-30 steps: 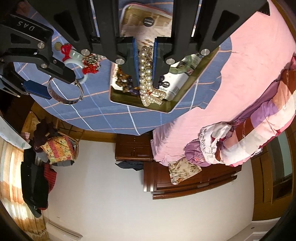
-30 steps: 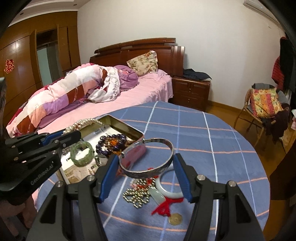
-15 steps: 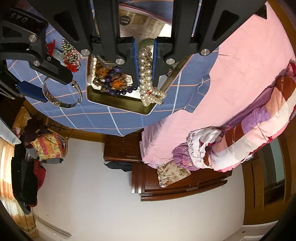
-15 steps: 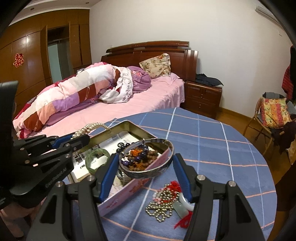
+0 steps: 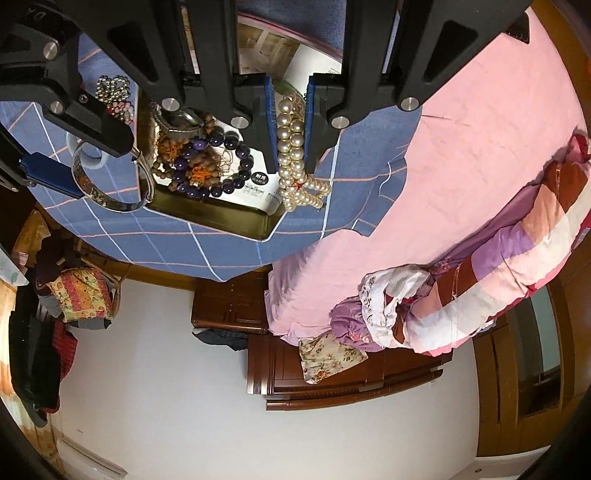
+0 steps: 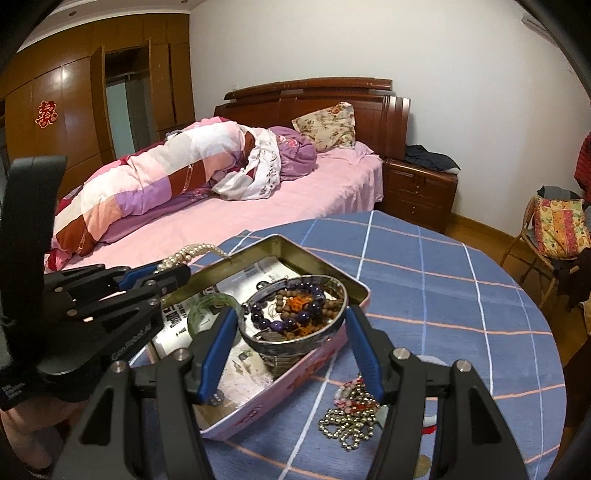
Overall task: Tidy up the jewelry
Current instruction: 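Carry the pearl necklace and silver bangle over the tin with both tools, then release the silver bangle with the right tool while the left tool drops the pearls, then move the right tool to the pale jade bangle while the left tool approaches the red cord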
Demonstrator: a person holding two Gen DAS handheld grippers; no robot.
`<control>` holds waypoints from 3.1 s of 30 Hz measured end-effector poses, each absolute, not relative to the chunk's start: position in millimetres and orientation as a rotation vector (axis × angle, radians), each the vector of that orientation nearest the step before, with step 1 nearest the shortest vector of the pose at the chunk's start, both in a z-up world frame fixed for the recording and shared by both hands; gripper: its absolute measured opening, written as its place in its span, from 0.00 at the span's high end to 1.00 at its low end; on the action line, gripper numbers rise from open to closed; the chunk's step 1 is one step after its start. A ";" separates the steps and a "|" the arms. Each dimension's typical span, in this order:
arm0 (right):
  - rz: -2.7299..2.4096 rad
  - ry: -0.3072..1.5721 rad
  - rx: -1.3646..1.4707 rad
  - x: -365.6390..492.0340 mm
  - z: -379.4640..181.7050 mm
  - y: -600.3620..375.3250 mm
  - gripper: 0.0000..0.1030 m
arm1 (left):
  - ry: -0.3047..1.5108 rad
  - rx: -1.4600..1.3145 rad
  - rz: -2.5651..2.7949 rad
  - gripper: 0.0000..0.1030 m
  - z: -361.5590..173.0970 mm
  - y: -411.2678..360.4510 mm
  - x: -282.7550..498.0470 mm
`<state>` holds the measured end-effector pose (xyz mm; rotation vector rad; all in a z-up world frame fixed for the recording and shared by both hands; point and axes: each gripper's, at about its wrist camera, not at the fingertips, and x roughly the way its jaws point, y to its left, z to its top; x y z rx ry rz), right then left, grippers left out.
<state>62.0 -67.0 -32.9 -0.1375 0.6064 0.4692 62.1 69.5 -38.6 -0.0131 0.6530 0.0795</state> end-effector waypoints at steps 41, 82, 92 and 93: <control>0.497 0.700 -0.141 73.8 -67.8 -53.6 0.38 | 0.762 -0.009 0.063 0.88 -73.6 66.8 77.2; 0.251 0.788 -0.060 82.6 -76.0 -170.1 0.26 | 0.726 0.028 0.012 0.42 -61.1 8.7 67.0; 0.246 0.893 -0.107 103.3 -94.1 -162.6 0.23 | 0.727 0.040 -0.005 0.42 -60.7 0.7 69.7; 0.246 0.906 -0.104 105.7 -96.7 -162.5 0.22 | 0.728 0.042 -0.007 0.42 -60.8 -0.2 70.1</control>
